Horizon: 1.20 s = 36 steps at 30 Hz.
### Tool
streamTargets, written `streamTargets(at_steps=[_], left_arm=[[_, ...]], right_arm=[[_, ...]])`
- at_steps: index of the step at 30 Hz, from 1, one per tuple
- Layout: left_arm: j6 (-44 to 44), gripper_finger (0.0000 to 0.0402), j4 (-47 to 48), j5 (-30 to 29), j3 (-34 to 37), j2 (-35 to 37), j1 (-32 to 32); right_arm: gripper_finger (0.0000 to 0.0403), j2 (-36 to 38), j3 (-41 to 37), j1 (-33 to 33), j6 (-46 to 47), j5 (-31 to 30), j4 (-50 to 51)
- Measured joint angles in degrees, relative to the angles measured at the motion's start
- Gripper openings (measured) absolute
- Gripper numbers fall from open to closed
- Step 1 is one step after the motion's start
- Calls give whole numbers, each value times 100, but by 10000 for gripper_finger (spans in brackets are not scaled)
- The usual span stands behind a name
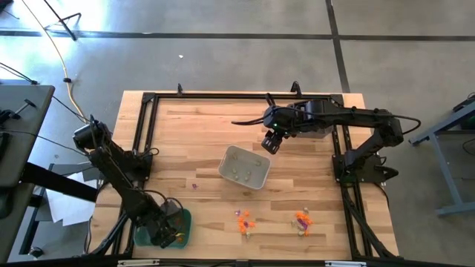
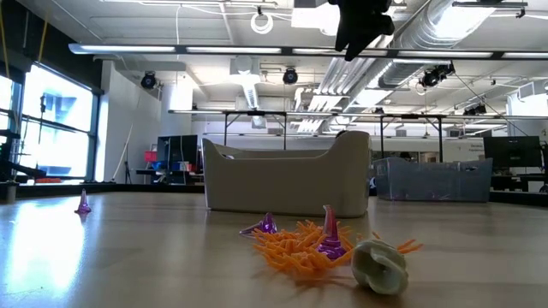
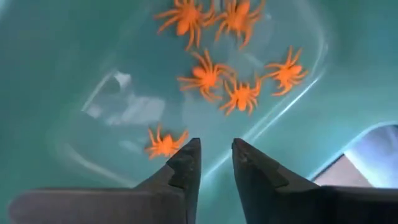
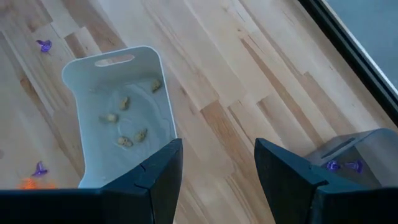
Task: Sort Halloween decoration
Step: Put the orange spider toy into the green bin, then put the violet witch hat toy into the black bin
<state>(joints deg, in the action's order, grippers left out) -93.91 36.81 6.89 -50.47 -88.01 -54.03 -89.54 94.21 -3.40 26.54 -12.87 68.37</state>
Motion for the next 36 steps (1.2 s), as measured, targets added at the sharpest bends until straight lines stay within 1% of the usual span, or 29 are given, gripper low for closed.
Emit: streamTargets(at_steps=[2, 4, 6, 11, 13, 15, 17, 19, 22, 25, 27, 29, 31, 34, 36], left_arm=[[71, 86, 12, -28, -76, 52, 29], [188, 87, 28, -335, -257, 120, 31], [309, 86, 287, -611, -471, 183, 29], [631, 80, 1420, -909, -1132, 193, 19], [817, 79, 1837, -1056, -1416, 193, 1], [942, 79, 2325, -1307, -1687, 195, 1], [964, 79, 2814, -1687, -1943, 195, 1], [947, 79, 3296, -2146, -2151, 195, 2], [899, 78, 3840, -2805, -2339, 195, 52], [1038, 78, 4089, -3346, -2375, 195, 166], [1287, 78, 4149, -3619, -2373, 195, 260], [1558, 78, 4155, -3791, -2343, 193, 385], [1790, 78, 4195, -3982, -2340, 193, 479], [1887, 78, 4222, -4315, -2340, 193, 630], [1995, 78, 4277, -4478, -2340, 193, 714]], right_arm=[[194, 0, 0, 10, 0, 112, 15], [194, 0, 0, 32, 1, 300, 68], [194, -2, 0, 46, -2, 423, 169], [194, -4, 0, 44, 66, 527, 366], [194, -4, 0, 61, 200, 659, 365], [194, -12, 0, 145, 332, 751, 287], [194, -22, 0, 312, 372, 756, 134], [194, -22, 0, 503, 388, 681, -16], [194, -22, 0, 782, 455, 370, -208], [194, -22, -1, 1069, 464, 299, -474], [194, -20, -47, 1270, 517, 286, -755], [194, -24, -55, 1456, 651, 215, -809], [194, -24, -55, 1616, 820, -4, -808], [194, -19, -55, 1850, 1020, -339, -782], [194, -7, -55, 2006, 1110, -442, -769]])
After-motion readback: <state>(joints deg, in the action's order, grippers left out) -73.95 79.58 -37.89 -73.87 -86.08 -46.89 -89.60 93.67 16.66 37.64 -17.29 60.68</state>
